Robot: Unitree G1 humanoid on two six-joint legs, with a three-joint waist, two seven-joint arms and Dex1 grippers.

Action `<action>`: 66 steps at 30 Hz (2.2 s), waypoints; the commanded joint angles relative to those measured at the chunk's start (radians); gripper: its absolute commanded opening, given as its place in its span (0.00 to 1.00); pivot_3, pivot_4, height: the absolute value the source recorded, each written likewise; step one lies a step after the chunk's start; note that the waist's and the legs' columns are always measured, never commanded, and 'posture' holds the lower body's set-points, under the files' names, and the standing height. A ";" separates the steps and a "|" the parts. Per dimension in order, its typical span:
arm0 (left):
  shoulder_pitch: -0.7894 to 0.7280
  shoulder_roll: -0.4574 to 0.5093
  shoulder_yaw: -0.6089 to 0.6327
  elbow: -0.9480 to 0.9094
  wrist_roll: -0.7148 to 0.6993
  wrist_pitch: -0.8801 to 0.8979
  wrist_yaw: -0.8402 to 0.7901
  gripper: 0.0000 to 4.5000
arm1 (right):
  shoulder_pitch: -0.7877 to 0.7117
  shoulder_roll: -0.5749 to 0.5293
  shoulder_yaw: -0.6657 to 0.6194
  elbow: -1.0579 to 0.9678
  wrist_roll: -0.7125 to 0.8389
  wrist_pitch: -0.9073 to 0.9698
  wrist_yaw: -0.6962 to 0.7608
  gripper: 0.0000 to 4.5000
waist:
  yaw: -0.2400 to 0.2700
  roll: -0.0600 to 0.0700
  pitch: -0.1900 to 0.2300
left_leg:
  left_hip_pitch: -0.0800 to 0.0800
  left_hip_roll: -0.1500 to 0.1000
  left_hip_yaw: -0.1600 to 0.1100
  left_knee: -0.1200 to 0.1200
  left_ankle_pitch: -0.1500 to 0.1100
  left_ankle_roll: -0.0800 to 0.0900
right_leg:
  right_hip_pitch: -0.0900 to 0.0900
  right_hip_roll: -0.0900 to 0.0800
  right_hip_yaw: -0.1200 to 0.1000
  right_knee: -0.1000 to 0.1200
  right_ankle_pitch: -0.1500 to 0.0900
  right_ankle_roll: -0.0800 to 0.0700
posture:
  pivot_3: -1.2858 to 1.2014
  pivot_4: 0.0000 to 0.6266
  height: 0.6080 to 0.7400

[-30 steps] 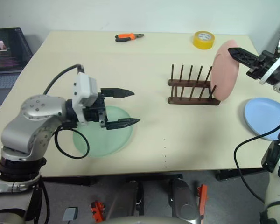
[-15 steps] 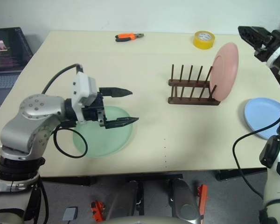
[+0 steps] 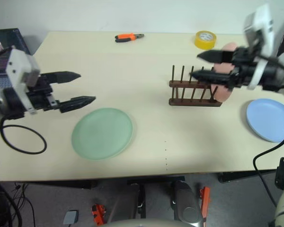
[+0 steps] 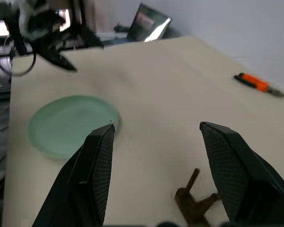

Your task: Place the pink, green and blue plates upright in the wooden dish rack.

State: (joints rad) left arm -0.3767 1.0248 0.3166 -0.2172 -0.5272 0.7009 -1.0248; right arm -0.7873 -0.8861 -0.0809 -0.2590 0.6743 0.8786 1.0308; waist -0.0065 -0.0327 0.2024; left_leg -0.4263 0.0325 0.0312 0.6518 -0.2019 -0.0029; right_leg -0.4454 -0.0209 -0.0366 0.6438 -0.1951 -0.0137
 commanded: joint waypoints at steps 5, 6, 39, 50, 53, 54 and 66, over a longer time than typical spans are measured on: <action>0.268 0.115 0.099 0.005 0.055 0.060 -0.020 1.00 | 0.051 0.111 0.251 -0.137 -0.194 -0.088 -0.124 0.68 | -0.004 0.000 0.000 | 0.002 -0.001 0.003 -0.005 0.000 0.000 | -0.002 -0.003 0.001 -0.001 -0.001 -0.001 | 0.52 0.24 1.00; 0.287 0.107 0.097 0.008 0.060 0.062 -0.006 1.00 | 0.054 0.139 0.260 -0.144 -0.192 -0.101 -0.127 0.68 | 0.000 -0.001 0.000 | 0.001 0.000 0.003 -0.006 0.000 0.000 | -0.004 -0.002 0.001 -0.001 -0.001 -0.002 | 0.52 0.24 1.00; 0.133 -0.321 0.029 0.029 0.012 0.348 0.488 0.21 | 0.063 0.257 0.316 -0.164 -0.237 -0.156 -0.128 0.69 | 0.008 -0.005 -0.003 | 0.005 -0.001 0.000 -0.005 0.000 0.000 | 0.003 -0.001 -0.001 0.001 -0.002 -0.002 | 0.52 0.24 1.00; -0.379 -0.368 0.071 0.192 -0.004 0.482 0.691 0.01 | 0.004 0.379 0.488 -0.059 -0.494 -0.394 -0.195 0.69 | 0.003 -0.008 -0.003 | 0.006 -0.003 0.000 -0.005 0.001 0.000 | 0.004 0.002 -0.001 0.001 0.002 0.005 | 0.52 0.24 1.00; -0.481 -0.356 -0.007 0.221 0.032 0.522 0.716 0.01 | -0.054 0.485 0.569 0.052 -0.632 -0.503 -0.269 0.69 | -0.003 -0.008 -0.003 | 0.007 -0.003 0.001 -0.006 0.001 -0.001 | 0.004 0.002 0.000 0.001 0.002 0.005 | 0.52 0.24 1.00; -0.503 -0.356 -0.026 0.228 0.041 0.530 0.722 0.01 | -0.064 0.508 0.593 0.084 -0.670 -0.536 -0.283 0.69 | -0.003 -0.008 -0.003 | 0.007 -0.003 0.001 -0.007 0.001 -0.001 | 0.003 0.001 0.001 0.001 0.002 0.005 | 0.52 0.24 1.00; -0.603 -0.356 -0.112 0.279 0.071 0.557 0.693 0.01 | -0.068 0.601 0.661 0.271 -0.844 -0.708 -0.284 0.69 | -0.002 -0.008 -0.003 | 0.007 -0.003 0.000 -0.006 0.003 -0.005 | 0.004 0.001 0.001 0.002 0.003 0.007 | 0.52 0.24 1.00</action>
State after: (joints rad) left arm -0.9437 0.6620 0.2018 0.0725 -0.4609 1.2680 -0.3215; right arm -0.8501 -0.2852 0.5776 0.0210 -0.1502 0.1995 0.7301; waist -0.0082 -0.0412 0.1994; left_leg -0.4196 0.0298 0.0312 0.6456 -0.1987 -0.0082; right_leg -0.4415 -0.0199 -0.0360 0.6455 -0.1925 -0.0072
